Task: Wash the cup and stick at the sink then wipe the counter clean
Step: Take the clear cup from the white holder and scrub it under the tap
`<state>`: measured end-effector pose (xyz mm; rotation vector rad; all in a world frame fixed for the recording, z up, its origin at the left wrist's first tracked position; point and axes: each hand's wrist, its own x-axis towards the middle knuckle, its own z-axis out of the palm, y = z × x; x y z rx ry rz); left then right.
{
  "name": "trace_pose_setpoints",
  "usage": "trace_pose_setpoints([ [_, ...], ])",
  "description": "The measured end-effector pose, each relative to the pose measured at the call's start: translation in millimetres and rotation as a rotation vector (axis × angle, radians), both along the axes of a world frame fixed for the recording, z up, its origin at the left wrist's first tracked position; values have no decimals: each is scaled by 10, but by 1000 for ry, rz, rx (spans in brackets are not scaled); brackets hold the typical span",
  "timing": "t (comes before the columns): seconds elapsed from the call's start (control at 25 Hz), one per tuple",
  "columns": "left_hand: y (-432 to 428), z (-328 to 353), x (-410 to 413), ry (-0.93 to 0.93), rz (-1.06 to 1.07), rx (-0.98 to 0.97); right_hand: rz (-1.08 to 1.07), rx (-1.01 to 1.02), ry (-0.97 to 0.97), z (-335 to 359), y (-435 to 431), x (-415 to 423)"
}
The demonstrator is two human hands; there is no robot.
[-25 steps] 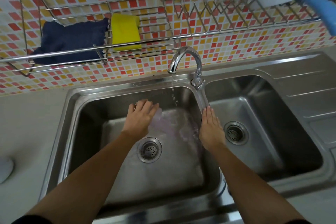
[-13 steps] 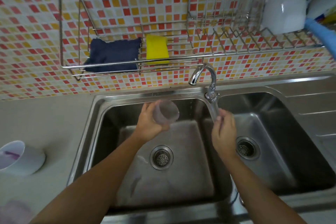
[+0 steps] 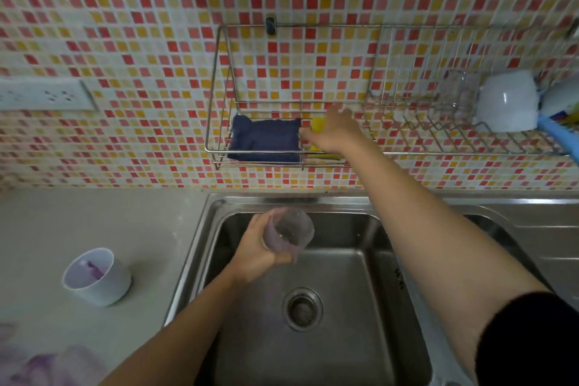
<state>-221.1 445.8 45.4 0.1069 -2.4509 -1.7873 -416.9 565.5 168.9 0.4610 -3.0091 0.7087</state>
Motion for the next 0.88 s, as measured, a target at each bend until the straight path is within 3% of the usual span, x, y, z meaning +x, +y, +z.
trace_pose_setpoints([
  [0.12,-152,3,23,1,10,-57,-78,119,-67,-7,-130,-63],
  [0.2,-208,12,48,13,2,-91,-41,48,149,59,-73,22],
  [0.28,-259,32,79,50,-36,-123,114,-173,428,159,51,298],
  [0.4,-364,-5,125,76,-75,-167,386,-308,558,114,349,961],
  [0.6,-428,-118,167,19,-119,-263,760,46,488,-628,855,1512],
  [0.88,-131,-116,96,82,-139,-328,934,376,632,-934,831,1429],
])
